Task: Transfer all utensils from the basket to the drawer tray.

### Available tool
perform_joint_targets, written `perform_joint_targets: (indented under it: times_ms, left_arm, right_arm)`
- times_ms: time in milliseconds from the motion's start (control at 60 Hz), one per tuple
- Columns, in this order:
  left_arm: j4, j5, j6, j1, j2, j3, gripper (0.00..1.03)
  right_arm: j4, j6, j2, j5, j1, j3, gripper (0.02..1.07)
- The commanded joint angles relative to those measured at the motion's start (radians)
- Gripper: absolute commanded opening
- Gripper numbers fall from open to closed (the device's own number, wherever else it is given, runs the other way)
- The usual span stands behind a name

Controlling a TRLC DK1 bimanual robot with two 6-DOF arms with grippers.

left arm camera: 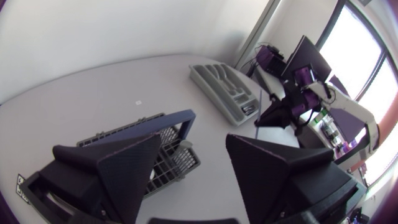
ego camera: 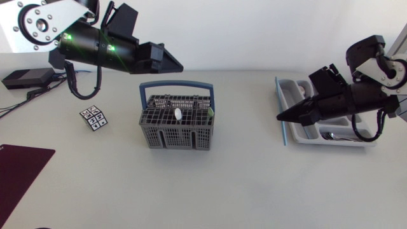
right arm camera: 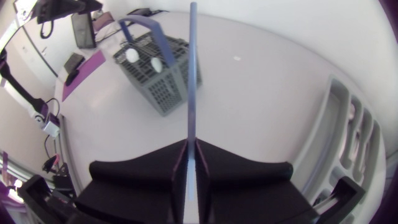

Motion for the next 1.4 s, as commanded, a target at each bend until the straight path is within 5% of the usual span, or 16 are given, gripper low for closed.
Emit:
perform_joint_targets:
  times_ms: [0, 533, 833, 1117, 1200, 1217, 1383]
  left_arm:
    - [-0.039, -0.016, 0.075, 0.013, 0.034, -0.004, 0.74]
    - [-0.046, -0.059, 0.265, 0.04, 0.054, -0.145, 0.74]
    - [-0.023, -0.059, 0.296, 0.044, 0.091, -0.171, 0.74]
    - [0.002, -0.059, 0.299, 0.017, 0.123, -0.184, 0.74]
    - [0.013, -0.083, 0.299, 0.001, 0.136, -0.185, 0.74]
    - [0.025, -0.103, 0.297, -0.007, 0.142, -0.188, 0.73]
    - [0.126, -0.182, 0.262, -0.04, 0.174, -0.214, 0.6]
  right_arm:
    - [-0.002, -0.015, 0.091, 0.026, -0.065, 0.062, 0.08]
    - [0.052, 0.211, 0.595, 0.245, -0.191, 0.492, 0.08]
    - [0.055, 0.271, 0.73, 0.374, -0.185, 0.576, 0.09]
    - [0.066, 0.269, 0.692, 0.394, -0.188, 0.533, 0.64]
    - [0.066, 0.263, 0.655, 0.394, -0.18, 0.504, 0.87]
    - [0.067, 0.257, 0.637, 0.394, -0.175, 0.49, 0.98]
    - [0.092, 0.257, 0.511, 0.395, -0.131, 0.383, 1.02]
